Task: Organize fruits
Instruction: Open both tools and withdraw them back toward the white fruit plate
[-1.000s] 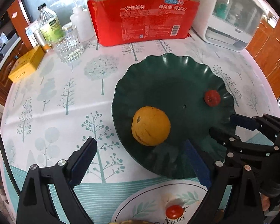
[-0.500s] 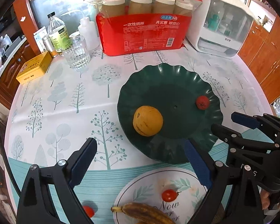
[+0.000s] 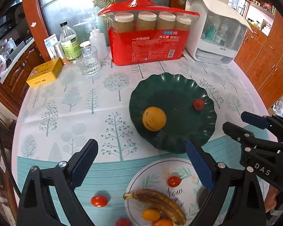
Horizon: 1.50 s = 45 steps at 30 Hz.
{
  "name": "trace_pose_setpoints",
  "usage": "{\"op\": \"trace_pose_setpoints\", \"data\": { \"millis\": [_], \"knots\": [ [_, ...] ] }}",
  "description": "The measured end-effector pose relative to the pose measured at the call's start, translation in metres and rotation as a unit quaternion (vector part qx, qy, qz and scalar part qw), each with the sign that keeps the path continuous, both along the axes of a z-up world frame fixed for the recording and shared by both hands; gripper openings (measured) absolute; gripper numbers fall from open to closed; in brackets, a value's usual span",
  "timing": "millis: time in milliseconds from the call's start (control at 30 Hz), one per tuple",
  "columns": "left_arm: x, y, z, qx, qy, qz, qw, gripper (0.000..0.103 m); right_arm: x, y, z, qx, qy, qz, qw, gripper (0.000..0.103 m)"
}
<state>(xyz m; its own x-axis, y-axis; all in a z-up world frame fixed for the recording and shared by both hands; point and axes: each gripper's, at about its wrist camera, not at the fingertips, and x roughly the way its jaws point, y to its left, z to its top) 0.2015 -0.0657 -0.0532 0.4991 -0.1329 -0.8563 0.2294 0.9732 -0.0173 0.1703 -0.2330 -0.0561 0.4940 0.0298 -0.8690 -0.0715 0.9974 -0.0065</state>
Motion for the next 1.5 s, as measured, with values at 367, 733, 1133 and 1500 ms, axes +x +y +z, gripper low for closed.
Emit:
{"op": "trace_pose_setpoints", "data": {
  "millis": [367, 733, 1133, 1500],
  "knots": [
    [-0.041, 0.037, 0.023, 0.003, -0.013, -0.007, 0.9999, 0.094, -0.047, 0.024, 0.021, 0.003, -0.013, -0.017, 1.0, 0.053],
    [-0.072, 0.087, 0.042, -0.006, -0.029, -0.01, 0.9995, 0.094, -0.09, 0.051, 0.041, 0.005, -0.03, -0.035, 0.999, 0.053],
    [-0.089, 0.127, 0.008, 0.003, 0.005, -0.026, 0.9996, 0.094, -0.13, 0.077, 0.027, 0.021, -0.022, -0.045, 0.999, 0.053],
    [-0.096, 0.14, -0.07, 0.027, 0.077, -0.062, 0.9947, 0.094, -0.167, 0.092, -0.045, 0.048, 0.053, -0.045, 0.996, 0.052]
  ]
}}
